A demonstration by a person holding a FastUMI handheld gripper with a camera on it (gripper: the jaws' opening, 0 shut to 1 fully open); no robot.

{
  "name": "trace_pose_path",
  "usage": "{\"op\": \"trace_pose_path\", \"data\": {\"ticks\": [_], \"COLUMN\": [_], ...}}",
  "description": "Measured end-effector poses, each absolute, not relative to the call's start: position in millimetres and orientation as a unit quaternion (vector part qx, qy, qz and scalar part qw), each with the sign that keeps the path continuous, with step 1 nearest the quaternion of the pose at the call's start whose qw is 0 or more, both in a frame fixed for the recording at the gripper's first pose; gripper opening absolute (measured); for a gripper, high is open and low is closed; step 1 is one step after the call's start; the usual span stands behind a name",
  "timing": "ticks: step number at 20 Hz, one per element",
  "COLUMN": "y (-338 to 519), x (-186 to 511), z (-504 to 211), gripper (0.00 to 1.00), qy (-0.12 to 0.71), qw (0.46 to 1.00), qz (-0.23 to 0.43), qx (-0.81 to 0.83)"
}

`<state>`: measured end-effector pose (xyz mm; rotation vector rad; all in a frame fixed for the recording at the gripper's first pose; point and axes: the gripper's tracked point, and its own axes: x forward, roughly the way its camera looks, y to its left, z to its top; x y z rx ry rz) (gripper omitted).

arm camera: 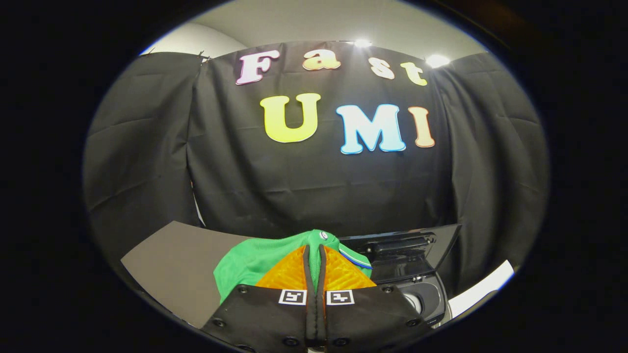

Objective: Put the clothes into the washing machine and then close the washing machine lid.

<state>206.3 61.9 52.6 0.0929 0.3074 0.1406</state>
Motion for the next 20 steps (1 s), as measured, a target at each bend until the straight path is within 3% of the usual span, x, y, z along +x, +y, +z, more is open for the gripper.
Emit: {"op": "trace_pose_path", "data": {"ticks": [20], "y": [-63], "x": [211], "z": [-54], "gripper": [0.01], "qy": [0.224], "qw": [0.973], "qz": [0.021], "qx": [0.044]}}
